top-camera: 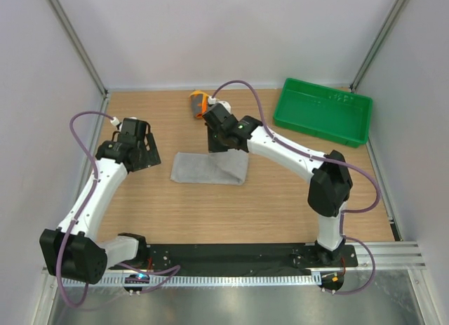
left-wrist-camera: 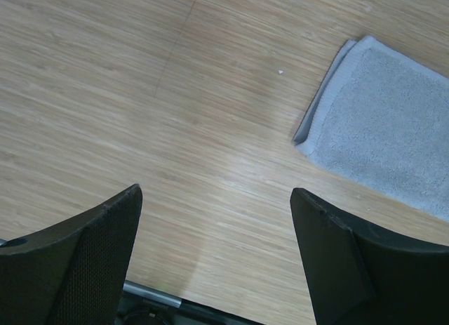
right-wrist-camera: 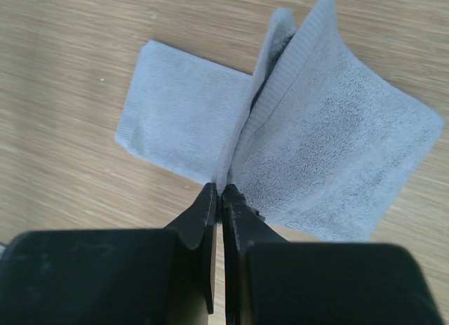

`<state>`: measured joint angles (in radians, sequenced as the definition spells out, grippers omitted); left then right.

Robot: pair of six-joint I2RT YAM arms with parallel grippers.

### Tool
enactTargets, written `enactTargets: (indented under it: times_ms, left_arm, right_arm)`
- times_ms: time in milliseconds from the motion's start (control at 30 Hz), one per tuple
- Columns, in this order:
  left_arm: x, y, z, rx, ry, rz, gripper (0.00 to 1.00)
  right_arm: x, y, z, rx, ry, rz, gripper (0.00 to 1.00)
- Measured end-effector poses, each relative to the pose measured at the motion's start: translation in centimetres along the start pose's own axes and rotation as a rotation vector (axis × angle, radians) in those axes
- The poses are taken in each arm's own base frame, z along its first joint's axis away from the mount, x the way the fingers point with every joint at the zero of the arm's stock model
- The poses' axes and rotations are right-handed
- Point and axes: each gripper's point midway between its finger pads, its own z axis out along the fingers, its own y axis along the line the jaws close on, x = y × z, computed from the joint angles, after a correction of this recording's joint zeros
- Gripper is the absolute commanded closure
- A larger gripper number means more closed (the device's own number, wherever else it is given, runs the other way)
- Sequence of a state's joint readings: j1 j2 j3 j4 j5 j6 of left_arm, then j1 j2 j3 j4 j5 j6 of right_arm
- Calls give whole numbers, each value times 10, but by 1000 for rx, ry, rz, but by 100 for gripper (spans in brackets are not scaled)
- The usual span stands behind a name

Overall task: Roll the towels
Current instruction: Fold the towel

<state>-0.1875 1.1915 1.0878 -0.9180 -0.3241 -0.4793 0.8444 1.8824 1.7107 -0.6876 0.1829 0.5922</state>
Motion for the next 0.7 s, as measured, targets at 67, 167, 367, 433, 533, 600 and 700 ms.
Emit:
enactTargets:
  times_ms: [67,167,367,433,533,600,700]
  left_arm:
    - [-1,1,-1,-3,-6,-3,13]
    - [-2,3,-3,-6,-15,-8,13]
    - [-3,5,-3,-14,-21,-13,13]
    - [-3,5,-3,-14,-21,-13,13]
    - [-3,6,-3,-16,-21,-14,13]
    - [-2,7,-3,-18,-20,-16,13]
    - [-3,8,-2,-21,-21,-17,13]
  right_arm:
    - [1,10,5,-16,5,-3,99]
    - [6,25,14,-43,17,-8,99]
    - [12,49,28,-81,32,-12,99]
    - [14,53,32,-87,37,-10,99]
    - [18,58,38,-96,48,-10,99]
    - [20,61,42,-100,55,-10,99]
    - [25,64,48,-106,66,-10,99]
